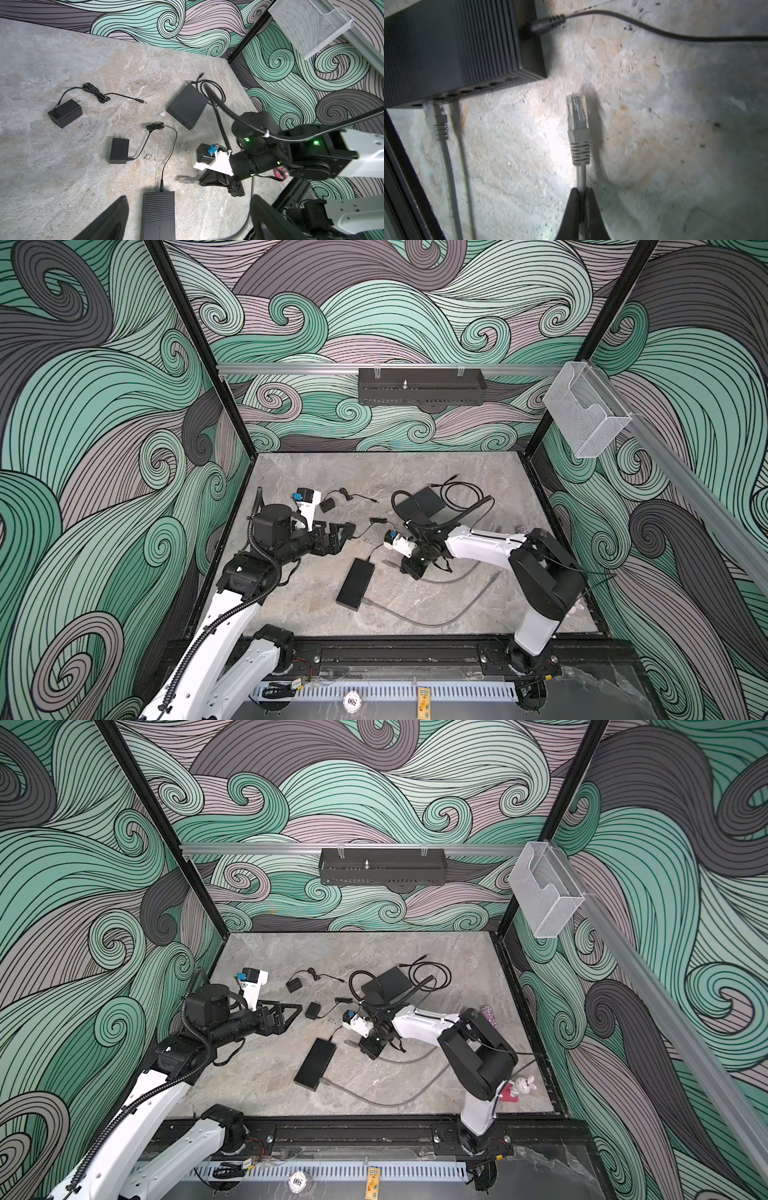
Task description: Insert the plug into the switch port
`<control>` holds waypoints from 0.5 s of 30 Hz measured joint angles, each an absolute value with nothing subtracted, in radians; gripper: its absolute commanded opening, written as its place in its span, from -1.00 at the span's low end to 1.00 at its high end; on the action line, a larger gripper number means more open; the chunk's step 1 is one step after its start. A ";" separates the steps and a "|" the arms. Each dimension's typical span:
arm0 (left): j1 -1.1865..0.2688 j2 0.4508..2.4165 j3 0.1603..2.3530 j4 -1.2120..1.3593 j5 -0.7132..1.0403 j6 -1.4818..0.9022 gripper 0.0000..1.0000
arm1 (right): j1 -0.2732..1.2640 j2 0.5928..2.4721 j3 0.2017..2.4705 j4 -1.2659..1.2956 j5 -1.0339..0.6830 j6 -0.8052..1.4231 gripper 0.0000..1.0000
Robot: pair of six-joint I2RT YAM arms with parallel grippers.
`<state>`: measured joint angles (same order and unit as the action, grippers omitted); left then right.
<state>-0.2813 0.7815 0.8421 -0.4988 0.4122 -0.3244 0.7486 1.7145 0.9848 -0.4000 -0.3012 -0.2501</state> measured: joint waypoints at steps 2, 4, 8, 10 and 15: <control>-0.281 0.782 0.828 -0.484 0.443 -0.326 0.76 | 0.752 1.637 0.949 -0.393 -0.275 -0.250 -1.00; -0.281 0.785 0.815 -0.464 0.484 -0.332 0.71 | 0.760 1.562 0.918 -0.382 -0.251 -0.250 -1.00; -0.281 0.803 0.789 -0.385 0.619 -0.347 0.51 | 0.797 1.393 0.840 -0.334 -0.214 -0.252 -1.00; -0.282 0.809 0.773 -0.333 0.699 -0.358 0.47 | 0.815 1.305 0.792 -0.310 -0.204 -0.255 -1.00; -0.315 0.811 0.762 -0.264 0.813 -0.351 0.42 | 0.837 1.109 0.712 -0.266 -0.209 -0.262 -1.00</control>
